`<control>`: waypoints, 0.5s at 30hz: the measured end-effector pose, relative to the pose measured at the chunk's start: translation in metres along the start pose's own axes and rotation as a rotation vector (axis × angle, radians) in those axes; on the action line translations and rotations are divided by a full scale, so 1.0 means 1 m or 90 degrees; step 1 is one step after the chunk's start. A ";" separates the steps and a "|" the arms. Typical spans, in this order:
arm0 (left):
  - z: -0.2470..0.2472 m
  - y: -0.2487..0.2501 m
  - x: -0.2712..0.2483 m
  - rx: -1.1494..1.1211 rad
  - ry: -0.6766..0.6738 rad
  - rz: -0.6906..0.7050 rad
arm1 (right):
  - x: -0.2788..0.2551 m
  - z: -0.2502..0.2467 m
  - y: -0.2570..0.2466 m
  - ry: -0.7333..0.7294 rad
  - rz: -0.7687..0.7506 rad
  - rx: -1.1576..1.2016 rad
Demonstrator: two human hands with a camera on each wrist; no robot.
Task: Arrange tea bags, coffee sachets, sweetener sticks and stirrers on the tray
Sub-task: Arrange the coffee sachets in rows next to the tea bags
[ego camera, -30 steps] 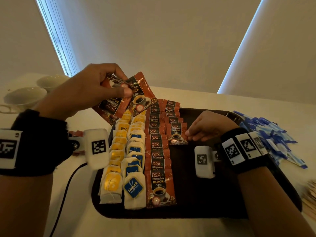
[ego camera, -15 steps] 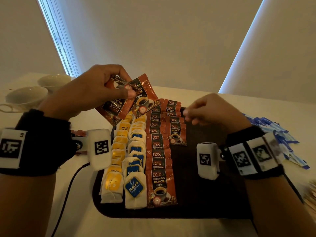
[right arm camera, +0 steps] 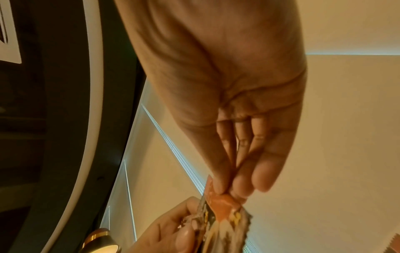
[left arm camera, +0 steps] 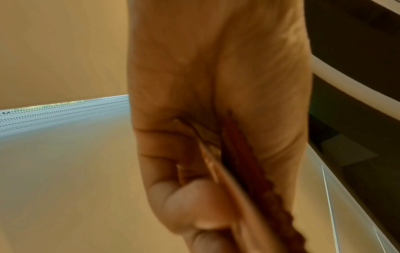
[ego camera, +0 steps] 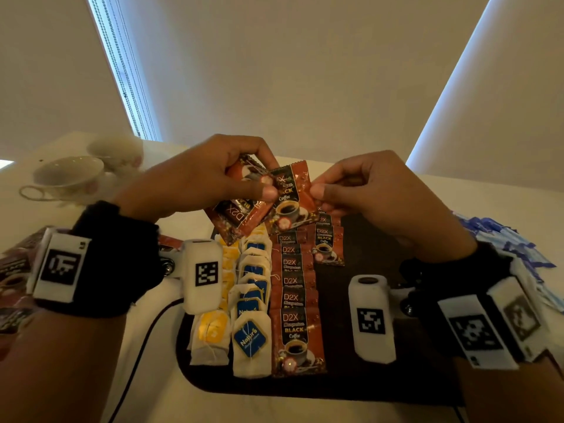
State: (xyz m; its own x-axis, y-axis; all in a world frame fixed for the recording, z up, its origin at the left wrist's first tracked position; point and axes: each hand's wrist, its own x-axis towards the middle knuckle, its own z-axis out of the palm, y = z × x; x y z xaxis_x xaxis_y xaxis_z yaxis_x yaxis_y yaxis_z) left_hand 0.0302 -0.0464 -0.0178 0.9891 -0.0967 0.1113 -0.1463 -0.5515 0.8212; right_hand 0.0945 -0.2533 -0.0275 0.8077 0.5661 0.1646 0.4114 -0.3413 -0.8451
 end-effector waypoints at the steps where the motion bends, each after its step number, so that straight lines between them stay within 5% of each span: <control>1: -0.001 0.000 -0.001 0.001 -0.003 0.001 | 0.000 -0.001 0.000 -0.005 0.009 0.009; 15: -0.009 0.001 -0.006 -0.027 0.004 0.014 | -0.001 -0.001 0.000 -0.015 0.066 0.036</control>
State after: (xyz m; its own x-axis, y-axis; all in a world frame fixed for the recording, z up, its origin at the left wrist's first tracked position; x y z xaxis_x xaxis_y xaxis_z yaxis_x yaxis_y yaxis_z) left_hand 0.0243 -0.0393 -0.0128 0.9859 -0.1021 0.1329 -0.1667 -0.5137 0.8416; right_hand 0.0938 -0.2547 -0.0277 0.8343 0.5477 0.0630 0.3009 -0.3568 -0.8844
